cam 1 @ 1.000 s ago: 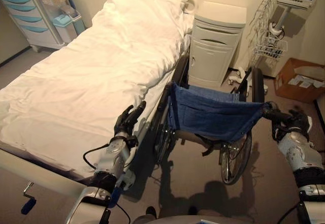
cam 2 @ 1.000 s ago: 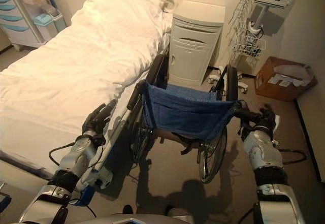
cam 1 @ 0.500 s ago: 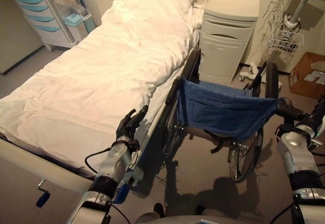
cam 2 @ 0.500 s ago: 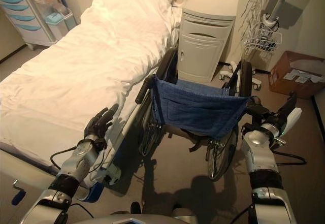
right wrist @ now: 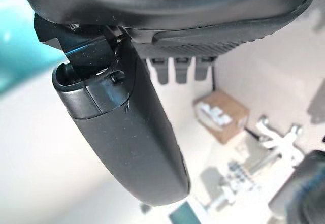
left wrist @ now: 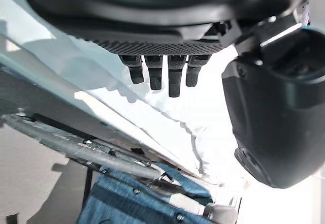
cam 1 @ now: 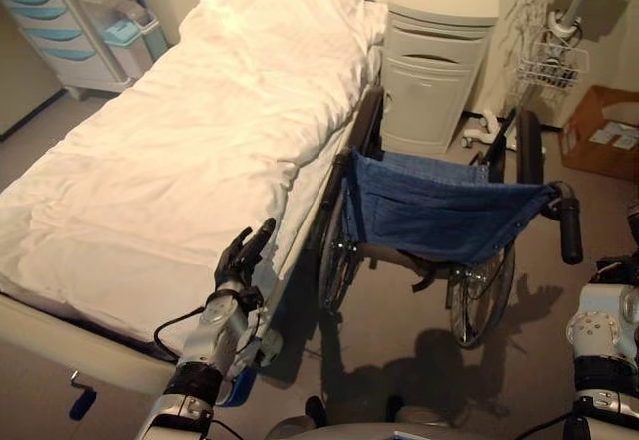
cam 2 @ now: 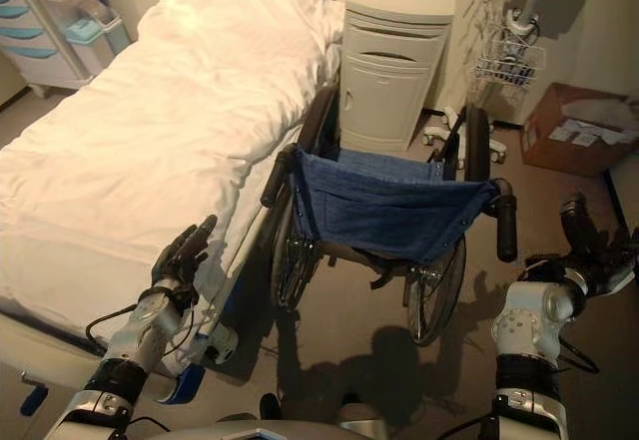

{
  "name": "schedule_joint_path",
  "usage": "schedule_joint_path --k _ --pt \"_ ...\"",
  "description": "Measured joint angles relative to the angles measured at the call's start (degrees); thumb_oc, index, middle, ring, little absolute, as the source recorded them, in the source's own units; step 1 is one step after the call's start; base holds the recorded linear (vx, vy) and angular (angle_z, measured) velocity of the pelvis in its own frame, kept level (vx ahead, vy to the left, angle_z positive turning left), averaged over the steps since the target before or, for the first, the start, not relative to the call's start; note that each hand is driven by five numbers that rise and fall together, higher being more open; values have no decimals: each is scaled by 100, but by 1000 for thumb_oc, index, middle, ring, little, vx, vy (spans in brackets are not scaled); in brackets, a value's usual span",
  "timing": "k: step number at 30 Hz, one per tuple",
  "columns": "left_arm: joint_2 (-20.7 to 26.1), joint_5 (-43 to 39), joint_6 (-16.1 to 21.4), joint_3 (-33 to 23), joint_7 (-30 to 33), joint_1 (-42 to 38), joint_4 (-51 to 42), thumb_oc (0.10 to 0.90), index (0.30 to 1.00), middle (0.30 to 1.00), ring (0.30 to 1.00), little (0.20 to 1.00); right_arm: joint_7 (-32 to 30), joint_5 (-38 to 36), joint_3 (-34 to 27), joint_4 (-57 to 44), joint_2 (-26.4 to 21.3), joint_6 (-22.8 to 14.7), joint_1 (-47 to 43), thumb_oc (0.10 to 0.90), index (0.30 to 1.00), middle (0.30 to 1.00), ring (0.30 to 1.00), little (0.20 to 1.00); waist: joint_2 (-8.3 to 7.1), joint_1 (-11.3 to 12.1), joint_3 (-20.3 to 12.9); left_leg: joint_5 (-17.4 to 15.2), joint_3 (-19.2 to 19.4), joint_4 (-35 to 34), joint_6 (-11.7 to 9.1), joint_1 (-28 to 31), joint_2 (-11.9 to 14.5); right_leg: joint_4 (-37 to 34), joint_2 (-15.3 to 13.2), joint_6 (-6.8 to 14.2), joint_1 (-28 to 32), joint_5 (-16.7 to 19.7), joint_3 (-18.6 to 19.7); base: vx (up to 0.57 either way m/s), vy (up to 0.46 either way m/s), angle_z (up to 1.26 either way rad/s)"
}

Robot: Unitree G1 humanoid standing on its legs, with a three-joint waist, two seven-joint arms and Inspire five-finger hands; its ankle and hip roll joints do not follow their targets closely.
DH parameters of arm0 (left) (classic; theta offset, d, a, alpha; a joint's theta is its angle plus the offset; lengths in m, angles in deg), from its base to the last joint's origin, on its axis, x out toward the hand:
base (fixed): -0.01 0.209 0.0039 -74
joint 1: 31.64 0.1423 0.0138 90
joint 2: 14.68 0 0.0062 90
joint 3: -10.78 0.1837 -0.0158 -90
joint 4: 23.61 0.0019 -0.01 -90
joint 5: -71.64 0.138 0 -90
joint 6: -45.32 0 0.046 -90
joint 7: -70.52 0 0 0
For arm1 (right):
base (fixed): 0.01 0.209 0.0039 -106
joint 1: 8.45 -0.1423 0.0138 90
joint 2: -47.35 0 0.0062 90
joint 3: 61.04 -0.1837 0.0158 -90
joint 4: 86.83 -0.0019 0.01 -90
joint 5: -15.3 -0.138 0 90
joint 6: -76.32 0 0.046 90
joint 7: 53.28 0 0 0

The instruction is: Push the wheelchair next to the bed

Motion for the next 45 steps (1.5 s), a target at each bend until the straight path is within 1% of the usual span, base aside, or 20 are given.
schedule_joint_path --k 4,8,11,13,14,16,18,19,20,23,27,29,33,35,36,37,39,41,44,45 --pt "0 4 86 -19 -27 108 4 800 900 900 900 900 475 -391 -206 1 12 -101 229 800 900 900 900 900 3 10 -2 -14 117 0 -5 -9 4 -6 1 18 -66 11 128 8 -17 -13" --pt "-3 26 257 -183 -76 401 24 800 900 900 900 900 958 -417 -393 1 22 -170 524 800 900 900 900 900 -2 -83 -5 -20 143 2 11 -2 -6 -3 -6 26 -73 23 157 -15 -11 -4" --pt "-1 81 341 -247 -80 467 216 800 900 900 900 900 989 -311 -423 106 26 -169 612 800 900 900 900 900 -12 -147 -13 -21 150 2 12 2 -8 -4 -10 29 -73 25 170 -12 -6 -1" --pt "0 123 377 -224 -80 515 221 800 900 900 900 900 729 114 -428 552 26 -105 651 800 900 900 900 900 -55 -133 -37 -21 161 2 11 1 -7 -2 -6 31 -83 27 212 -38 -19 -3" --pt "-1 125 381 -218 -81 522 224 800 900 900 900 900 522 337 -423 763 27 33 660 800 900 900 900 900 -70 -131 -48 -20 164 1 12 -3 -9 3 -7 32 -91 27 218 -53 -30 -4" --pt "2 126 423 -206 -93 526 264 800 900 900 900 900 135 880 -358 1315 32 624 719 800 900 900 900 900 -105 -115 -88 -20 169 1 13 -22 -8 12 -10 35 -111 28 227 -60 -47 -2" --pt "6 131 540 -129 -161 530 451 800 900 900 900 900 84 1367 -123 1968 71 1139 798 800 900 900 900 900 -153 -96 -170 -20 147 1 13 -42 -3 12 -2 35 -128 27 227 -35 -39 0" --pt "1 213 554 -99 -281 539 628 800 900 900 900 900 90 1683 161 2284 134 1577 921 800 900 900 900 900 -164 -86 -203 -20 141 1 13 -61 1 12 1 35 -145 26 229 0 0 0" --pt "-2 282 557 -80 -345 563 706 800 900 900 900 900 105 1802 314 2367 228 1709 990 800 900 900 900 900 -163 -93 -204 -20 139 1 13 -66 2 11 2 35 -150 26 229 -20 -44 -2" --pt "-50 786 795 105 -732 962 1193 800 900 900 900 900 352 2438 1242 2445 927 2054 1618 800 900 900 900 900 -137 -131 -216 -24 128 2 6 -65 27 3 8 29 -151 22 232 -12 -30 -1" --pt "-119 1366 1291 232 -950 1181 1539 800 900 900 900 900 819 3047 1683 3066 1377 2121 1729 800 900 900 900 900 -79 -93 -246 -24 119 0 10 -68 17 -2 -11 30 -149 21 227 0 0 0" --pt "-123 1472 1435 339 -958 1292 1576 800 900 900 900 900 989 3304 1757 3263 1409 2115 1736 800 900 900 900 900 7 -66 -287 -56 105 0 2 -72 -1 0 -31 58 -149 7 225 0 0 0" --pt "-165 1463 1784 344 -868 1406 1559 800 900 900 900 900 1026 3771 1780 3370 1371 2107 1789 800 900 900 900 900 55 2 -316 -54 49 -1 2 -121 6 1 -23 66 -150 -3 202 -3 7 4" --pt "-175 1469 2039 333 -495 1415 1359 800 900 900 900 900 1038 3965 1793 3432 1346 2107 1837 800 900 900 900 900 51 42 -318 -48 -35 -1 6 -146 5 0 -15 61 -149 -8 151 -1 -1 14" --pt "-176 1487 2153 310 -67 1438 1035 800 900 900 900 900 1041 3969 1793 3479 1335 2107 1837 800 900 900 900 900 44 59 -319 -38 -77 -1 10 -175 5 1 -15 54 -149 -12 103 -1 -19 18" --pt "-183 1494 2198 279 123 1448 847 800 900 900 900 900 1040 3969 1794 3484 1335 2107 1839 800 900 900 900 900 38 68 -316 -32 -102 -1 9 -187 4 0 -15 53 -151 -13 86 -7 -34 20" --pt "-245 1492 2480 71 579 1456 216 800 900 900 900 900 1040 3968 1870 3489 1335 2107 1839 800 900 900 900 900 15 90 -307 3 -188 0 24 -217 -4 -1 -11 29 -145 -8 54 -15 -42 16" --pt "-234 1478 2809 33 675 1402 -120 800 900 900 900 900 1040 3966 1917 3489 1337 2107 1841 800 900 900 900 900 11 116 -309 4 -213 1 24 -216 -11 -6 -13 13 -137 1 1 -17 -29 9" --pt "-220 1463 2923 63 530 1325 -270 800 900 900 900 900 1040 3966 1950 3484 1338 2107 1817 800 900 900 900 900 15 134 -311 5 -258 2 24 -218 -19 -6 -18 13 -136 -10 -57 -5 -6 9" --pt "-217 1451 2922 82 347 1309 -271 800 900 900 900 900 1041 3969 1959 3485 1338 2107 1811 800 900 900 900 900 15 155 -311 5 -271 2 24 -219 -19 -6 -18 13 -135 -14 -59 1 -2 4"
